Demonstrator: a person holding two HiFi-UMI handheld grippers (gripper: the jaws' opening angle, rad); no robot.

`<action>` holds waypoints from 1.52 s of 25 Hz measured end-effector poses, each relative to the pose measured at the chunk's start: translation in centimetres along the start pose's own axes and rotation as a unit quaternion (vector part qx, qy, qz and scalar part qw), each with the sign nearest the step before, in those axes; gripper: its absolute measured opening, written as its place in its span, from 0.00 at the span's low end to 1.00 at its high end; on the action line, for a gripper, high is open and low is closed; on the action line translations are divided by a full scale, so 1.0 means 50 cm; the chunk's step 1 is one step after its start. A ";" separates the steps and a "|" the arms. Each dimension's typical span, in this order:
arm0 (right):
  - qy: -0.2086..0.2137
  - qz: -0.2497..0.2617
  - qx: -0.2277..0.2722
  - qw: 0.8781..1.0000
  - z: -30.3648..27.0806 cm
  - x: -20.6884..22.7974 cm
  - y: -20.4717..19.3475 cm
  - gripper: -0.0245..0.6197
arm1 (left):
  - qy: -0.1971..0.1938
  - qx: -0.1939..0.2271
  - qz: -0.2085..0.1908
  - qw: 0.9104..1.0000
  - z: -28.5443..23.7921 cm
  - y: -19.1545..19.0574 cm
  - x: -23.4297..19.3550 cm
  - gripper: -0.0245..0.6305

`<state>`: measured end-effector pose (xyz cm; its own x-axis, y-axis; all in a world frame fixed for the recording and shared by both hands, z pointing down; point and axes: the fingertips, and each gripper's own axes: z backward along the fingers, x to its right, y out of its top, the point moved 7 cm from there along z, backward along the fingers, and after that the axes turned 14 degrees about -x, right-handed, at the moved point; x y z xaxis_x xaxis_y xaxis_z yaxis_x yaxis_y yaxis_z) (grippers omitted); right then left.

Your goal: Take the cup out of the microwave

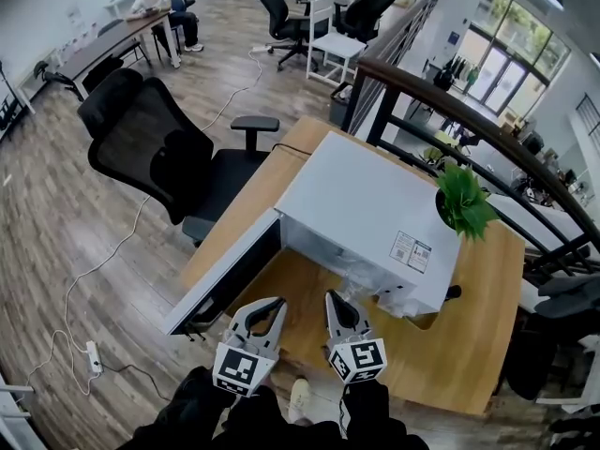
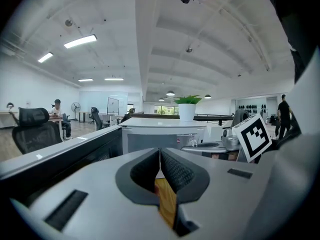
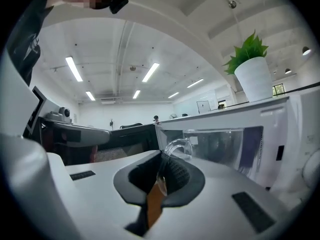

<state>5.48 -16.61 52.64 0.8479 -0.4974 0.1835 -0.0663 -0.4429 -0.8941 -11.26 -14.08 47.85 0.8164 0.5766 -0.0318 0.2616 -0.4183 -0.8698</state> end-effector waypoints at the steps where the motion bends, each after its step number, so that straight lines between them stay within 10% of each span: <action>1: 0.000 0.002 0.002 1.000 0.011 -0.005 -0.001 0.06 | 0.001 0.002 -0.001 1.000 0.007 0.002 0.007 0.08; 38: -0.071 0.053 0.080 0.993 0.521 -0.016 -0.005 0.06 | 0.003 0.065 -0.055 0.996 0.189 0.057 0.332 0.08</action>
<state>18.51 3.34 42.07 0.9070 -0.4196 0.0348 -0.0851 -0.2636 -0.9609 -1.83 0.94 40.19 0.7900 0.6092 0.0694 0.2803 -0.2582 -0.9245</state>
